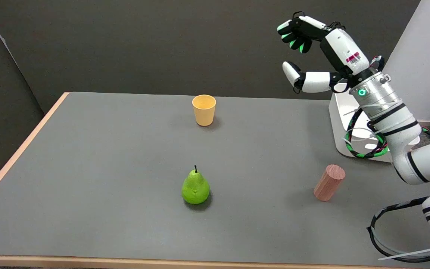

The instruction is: Pick up the wooden cylinder.

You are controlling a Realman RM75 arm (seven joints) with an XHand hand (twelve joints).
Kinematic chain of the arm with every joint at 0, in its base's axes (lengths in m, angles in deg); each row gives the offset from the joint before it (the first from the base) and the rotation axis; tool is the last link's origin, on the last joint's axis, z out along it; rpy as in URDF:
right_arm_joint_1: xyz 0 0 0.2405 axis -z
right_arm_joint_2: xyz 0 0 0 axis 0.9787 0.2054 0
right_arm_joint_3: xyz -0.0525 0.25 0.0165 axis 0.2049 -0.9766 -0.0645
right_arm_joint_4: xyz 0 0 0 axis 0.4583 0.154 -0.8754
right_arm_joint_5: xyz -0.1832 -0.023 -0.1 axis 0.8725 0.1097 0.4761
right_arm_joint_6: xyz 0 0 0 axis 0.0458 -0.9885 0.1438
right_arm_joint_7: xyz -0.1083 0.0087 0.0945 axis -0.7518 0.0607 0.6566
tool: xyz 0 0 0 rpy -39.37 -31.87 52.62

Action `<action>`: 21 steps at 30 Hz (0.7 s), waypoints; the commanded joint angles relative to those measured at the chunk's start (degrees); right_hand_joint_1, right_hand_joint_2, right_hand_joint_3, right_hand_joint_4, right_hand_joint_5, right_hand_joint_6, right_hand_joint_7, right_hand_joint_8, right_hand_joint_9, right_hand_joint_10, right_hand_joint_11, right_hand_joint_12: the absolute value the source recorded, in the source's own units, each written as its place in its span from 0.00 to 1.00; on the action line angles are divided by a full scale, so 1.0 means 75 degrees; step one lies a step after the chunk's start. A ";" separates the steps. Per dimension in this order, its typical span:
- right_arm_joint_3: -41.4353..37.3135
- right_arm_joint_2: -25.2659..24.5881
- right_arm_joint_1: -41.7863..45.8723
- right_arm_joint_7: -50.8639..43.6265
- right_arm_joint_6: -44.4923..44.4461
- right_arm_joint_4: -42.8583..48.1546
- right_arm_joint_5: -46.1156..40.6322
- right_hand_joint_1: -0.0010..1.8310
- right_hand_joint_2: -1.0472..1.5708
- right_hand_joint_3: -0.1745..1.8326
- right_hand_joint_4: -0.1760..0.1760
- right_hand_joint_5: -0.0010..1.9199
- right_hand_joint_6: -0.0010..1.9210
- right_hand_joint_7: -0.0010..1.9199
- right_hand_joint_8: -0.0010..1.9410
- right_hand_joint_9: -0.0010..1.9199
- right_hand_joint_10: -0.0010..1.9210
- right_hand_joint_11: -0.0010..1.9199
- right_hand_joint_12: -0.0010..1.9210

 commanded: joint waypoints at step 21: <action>-0.2875 -0.0233 0.1880 0.2622 0.0521 -0.0248 -0.0009 0.45 0.67 0.56 0.69 0.21 0.40 0.31 0.37 0.31 0.62 0.29 0.88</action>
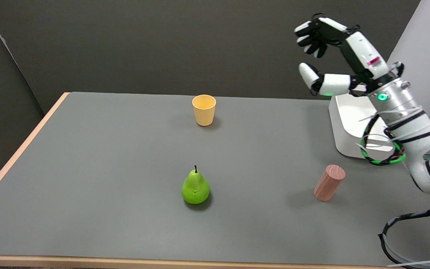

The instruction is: Pick up the wooden cylinder.

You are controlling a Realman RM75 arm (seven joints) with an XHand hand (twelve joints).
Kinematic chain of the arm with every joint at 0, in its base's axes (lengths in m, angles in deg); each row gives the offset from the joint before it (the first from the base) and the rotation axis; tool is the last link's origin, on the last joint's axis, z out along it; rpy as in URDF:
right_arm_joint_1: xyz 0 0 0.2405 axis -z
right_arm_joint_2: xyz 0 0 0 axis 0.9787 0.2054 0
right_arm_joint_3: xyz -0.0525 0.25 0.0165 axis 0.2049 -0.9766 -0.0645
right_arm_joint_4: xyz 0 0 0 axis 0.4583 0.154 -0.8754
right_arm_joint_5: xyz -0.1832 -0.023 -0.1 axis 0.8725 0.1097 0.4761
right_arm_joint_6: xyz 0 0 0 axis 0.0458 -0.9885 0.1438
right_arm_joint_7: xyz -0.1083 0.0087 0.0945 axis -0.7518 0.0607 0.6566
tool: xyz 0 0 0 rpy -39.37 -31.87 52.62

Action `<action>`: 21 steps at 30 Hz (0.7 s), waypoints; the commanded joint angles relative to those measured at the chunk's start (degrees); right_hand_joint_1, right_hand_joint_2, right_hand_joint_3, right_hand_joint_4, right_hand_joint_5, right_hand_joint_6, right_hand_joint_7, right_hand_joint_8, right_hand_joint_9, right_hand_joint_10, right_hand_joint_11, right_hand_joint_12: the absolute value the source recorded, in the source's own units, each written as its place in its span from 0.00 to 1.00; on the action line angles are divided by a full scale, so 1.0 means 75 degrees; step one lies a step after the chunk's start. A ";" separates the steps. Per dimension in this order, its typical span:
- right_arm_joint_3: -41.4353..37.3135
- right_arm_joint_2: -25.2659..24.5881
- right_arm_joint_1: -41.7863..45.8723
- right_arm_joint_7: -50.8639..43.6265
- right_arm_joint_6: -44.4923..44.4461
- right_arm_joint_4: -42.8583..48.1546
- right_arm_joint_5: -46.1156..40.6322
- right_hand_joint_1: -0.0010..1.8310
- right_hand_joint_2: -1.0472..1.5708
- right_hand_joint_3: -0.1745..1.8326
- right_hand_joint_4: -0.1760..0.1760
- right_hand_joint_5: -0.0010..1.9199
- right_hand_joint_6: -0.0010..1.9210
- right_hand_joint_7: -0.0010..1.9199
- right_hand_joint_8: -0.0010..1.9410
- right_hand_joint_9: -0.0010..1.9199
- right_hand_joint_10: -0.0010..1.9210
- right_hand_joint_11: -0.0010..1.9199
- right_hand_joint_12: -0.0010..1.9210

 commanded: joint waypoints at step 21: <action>-0.1521 -0.0635 0.2621 0.1924 0.1199 -0.1260 0.0075 0.44 0.65 0.55 0.62 0.18 0.34 0.29 0.33 0.27 0.59 0.27 0.89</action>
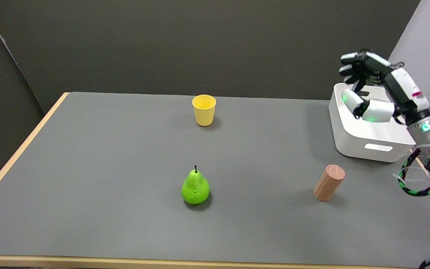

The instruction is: Pick up the wooden cylinder.

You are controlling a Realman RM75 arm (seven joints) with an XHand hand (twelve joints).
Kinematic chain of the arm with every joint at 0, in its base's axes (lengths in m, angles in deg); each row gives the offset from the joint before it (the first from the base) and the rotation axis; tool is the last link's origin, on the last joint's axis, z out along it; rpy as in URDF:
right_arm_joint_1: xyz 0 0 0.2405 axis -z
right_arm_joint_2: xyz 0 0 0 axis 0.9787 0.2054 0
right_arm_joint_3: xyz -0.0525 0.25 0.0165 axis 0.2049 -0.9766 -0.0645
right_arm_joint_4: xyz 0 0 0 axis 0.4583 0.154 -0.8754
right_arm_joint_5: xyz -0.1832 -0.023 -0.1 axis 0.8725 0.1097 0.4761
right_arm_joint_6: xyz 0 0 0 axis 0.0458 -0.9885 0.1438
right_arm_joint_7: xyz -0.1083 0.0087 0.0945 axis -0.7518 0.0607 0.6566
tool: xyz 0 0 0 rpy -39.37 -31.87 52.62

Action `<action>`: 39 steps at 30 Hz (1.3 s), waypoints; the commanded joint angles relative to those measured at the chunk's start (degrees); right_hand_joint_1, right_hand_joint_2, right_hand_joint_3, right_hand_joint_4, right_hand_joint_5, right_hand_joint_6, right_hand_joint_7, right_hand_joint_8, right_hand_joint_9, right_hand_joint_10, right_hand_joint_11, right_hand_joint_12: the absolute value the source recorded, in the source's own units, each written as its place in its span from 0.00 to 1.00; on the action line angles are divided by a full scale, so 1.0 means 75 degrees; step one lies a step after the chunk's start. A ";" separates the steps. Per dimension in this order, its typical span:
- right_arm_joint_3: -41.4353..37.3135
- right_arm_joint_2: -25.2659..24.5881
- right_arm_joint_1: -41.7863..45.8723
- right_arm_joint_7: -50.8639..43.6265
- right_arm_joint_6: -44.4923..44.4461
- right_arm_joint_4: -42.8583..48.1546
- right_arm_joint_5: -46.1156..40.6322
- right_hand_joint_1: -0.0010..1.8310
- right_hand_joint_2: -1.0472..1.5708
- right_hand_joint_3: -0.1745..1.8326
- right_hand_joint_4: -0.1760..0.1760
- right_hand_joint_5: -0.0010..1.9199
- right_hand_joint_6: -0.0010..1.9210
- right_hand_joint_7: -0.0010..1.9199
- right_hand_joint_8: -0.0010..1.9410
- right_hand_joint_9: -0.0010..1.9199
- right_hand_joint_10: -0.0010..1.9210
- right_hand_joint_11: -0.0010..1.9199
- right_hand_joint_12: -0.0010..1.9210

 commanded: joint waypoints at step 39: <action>0.1066 0.0190 0.1056 0.0372 0.1724 -0.1956 0.0351 0.44 0.65 0.55 0.47 0.17 0.32 0.28 0.34 0.26 0.60 0.26 0.91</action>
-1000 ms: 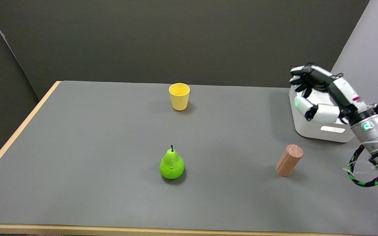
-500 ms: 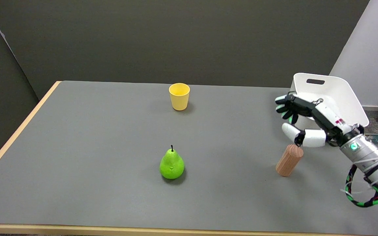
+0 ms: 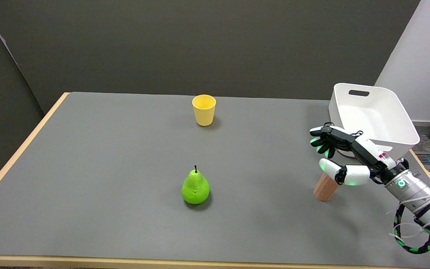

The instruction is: Pick up the wooden cylinder.

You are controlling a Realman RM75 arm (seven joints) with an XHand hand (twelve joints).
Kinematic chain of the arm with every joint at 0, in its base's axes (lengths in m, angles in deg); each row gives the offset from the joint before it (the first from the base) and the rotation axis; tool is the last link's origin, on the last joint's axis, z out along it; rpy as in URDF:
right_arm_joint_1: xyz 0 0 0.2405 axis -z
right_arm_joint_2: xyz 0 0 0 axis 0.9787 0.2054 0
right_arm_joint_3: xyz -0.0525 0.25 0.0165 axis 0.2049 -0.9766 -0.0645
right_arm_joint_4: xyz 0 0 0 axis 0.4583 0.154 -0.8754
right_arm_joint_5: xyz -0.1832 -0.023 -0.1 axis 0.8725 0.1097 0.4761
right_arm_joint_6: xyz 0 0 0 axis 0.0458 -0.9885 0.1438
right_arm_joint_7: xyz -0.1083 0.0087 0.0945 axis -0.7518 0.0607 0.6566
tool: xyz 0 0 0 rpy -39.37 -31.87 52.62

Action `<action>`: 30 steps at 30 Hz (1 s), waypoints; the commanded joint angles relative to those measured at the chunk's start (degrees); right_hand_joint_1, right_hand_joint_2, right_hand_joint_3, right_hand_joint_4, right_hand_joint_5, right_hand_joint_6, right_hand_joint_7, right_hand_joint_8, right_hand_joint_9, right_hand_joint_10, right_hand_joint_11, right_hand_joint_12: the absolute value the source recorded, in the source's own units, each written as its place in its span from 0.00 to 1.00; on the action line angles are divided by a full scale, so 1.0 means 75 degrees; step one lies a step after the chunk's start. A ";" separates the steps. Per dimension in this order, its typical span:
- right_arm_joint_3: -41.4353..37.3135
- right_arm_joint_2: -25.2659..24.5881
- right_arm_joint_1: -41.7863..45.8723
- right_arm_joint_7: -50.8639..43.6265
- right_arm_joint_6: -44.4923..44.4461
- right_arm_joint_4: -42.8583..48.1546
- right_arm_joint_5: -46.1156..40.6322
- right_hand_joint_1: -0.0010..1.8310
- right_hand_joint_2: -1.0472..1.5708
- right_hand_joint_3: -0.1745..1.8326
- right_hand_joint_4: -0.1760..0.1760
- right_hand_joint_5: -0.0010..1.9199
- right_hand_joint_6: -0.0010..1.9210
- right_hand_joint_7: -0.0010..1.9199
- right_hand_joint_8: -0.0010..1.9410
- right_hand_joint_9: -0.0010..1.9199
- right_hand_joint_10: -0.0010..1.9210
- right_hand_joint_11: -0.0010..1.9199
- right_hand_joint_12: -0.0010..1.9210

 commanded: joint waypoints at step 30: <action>0.0597 0.0278 -0.0250 0.0047 0.1026 -0.2171 -0.0427 0.42 0.65 0.55 0.43 0.17 0.30 0.27 0.32 0.25 0.58 0.24 0.91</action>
